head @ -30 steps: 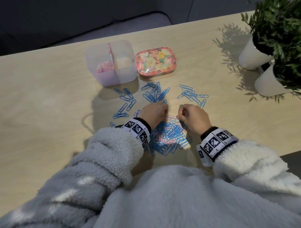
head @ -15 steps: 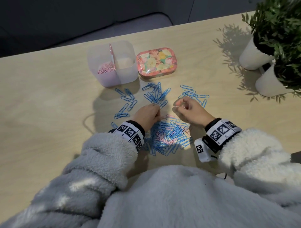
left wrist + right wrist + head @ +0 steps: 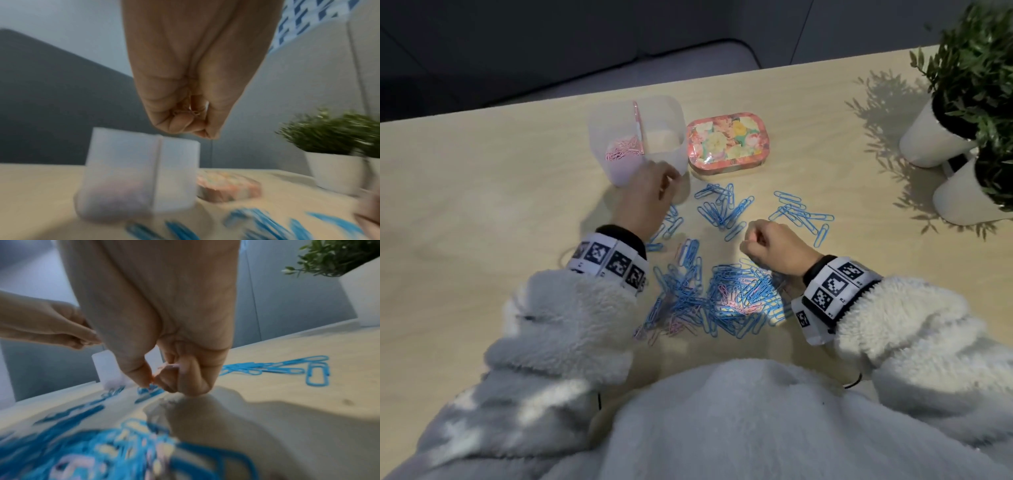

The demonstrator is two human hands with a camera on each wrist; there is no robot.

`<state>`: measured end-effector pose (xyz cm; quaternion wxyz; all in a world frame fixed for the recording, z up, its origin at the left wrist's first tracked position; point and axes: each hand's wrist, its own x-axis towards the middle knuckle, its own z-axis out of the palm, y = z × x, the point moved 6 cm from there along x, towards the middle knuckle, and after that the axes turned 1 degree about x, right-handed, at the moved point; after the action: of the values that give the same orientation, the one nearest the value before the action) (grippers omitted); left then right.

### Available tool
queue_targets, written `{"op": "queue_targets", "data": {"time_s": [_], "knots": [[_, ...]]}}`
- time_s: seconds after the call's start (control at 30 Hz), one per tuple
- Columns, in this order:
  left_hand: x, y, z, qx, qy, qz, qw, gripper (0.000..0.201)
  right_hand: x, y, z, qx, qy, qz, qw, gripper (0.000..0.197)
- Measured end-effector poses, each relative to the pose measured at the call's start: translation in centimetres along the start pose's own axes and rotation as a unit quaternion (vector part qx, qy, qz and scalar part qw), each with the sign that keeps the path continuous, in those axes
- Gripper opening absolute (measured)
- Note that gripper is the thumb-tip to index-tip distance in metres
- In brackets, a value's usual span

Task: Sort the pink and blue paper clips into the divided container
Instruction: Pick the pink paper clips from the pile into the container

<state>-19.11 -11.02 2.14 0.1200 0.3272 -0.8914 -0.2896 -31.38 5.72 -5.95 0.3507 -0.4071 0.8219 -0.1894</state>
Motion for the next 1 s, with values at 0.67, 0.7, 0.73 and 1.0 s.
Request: {"op": "queue_targets", "data": {"time_s": [0.67, 0.7, 0.73, 1.0], "knots": [[1.2, -5.8, -6.9, -0.032, 0.137, -0.091, 0.986, 0.022, 11.3, -19.2, -3.0, 0.421, -0.082, 0.018, 0.903, 0.034], [-0.2, -6.1, -6.6, -0.047, 0.128, -0.096, 0.986, 0.02, 11.9, -20.1, -2.6, 0.414, -0.084, 0.015, 0.906, 0.035], [-1.7, -6.3, -6.0, -0.063, 0.108, -0.107, 0.986, 0.018, 12.7, -20.8, -2.2, 0.4, -0.084, 0.012, 0.913, 0.037], [-6.6, -4.6, 3.2, 0.037, -0.12, -0.102, 0.987, 0.023, 14.1, -23.0, -1.3, 0.059, -0.029, -0.085, 0.994, 0.01]]}}
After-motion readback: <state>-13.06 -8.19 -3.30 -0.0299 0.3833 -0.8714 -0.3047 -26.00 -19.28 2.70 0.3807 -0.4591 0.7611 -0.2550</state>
